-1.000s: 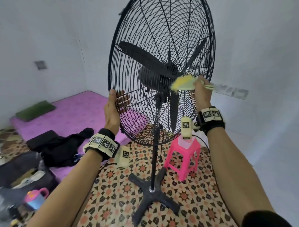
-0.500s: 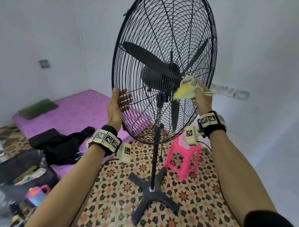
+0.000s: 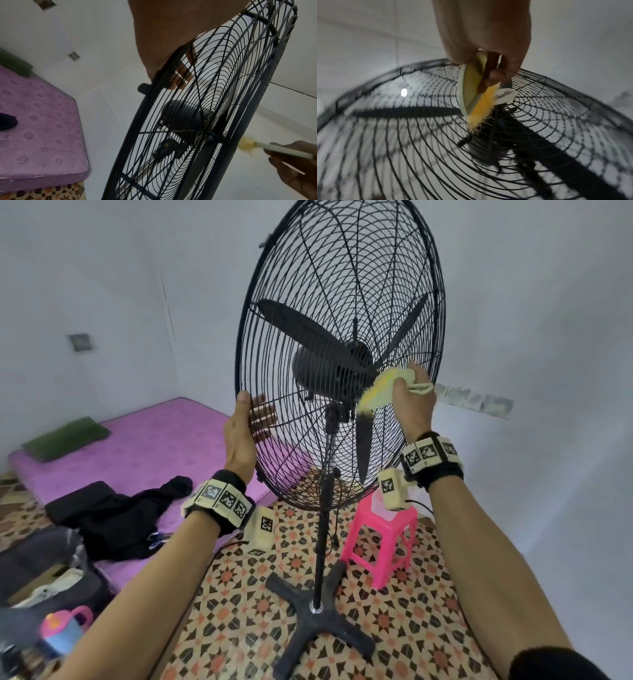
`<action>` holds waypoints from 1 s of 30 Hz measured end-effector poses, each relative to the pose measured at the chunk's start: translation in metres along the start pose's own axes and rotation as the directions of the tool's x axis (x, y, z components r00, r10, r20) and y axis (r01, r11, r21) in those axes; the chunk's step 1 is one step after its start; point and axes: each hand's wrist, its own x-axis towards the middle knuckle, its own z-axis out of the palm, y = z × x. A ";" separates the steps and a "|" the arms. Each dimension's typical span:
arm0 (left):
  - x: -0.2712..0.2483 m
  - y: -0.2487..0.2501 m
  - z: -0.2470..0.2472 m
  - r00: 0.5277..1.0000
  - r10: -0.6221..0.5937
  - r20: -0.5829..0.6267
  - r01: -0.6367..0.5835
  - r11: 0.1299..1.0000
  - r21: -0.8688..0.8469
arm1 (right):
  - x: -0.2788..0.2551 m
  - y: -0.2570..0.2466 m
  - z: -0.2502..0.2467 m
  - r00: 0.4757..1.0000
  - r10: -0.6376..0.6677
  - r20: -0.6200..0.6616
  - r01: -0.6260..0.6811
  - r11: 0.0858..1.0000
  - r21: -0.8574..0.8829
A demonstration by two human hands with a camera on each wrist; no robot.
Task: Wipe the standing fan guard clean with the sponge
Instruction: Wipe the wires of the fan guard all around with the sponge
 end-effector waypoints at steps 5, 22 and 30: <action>0.005 -0.028 -0.013 0.999 -0.030 0.015 0.030 0.999 0.023 | 0.001 0.013 -0.011 0.996 0.091 -0.006 -0.091 0.996 -0.024; -0.025 -0.091 0.001 0.980 -0.196 0.027 0.197 0.980 -0.019 | -0.007 0.028 -0.022 0.998 0.060 -0.029 -0.054 0.983 0.176; -0.037 -0.068 0.005 0.992 -0.122 0.006 0.123 0.991 -0.044 | -0.012 0.034 -0.034 0.981 0.031 0.190 -0.059 0.988 0.141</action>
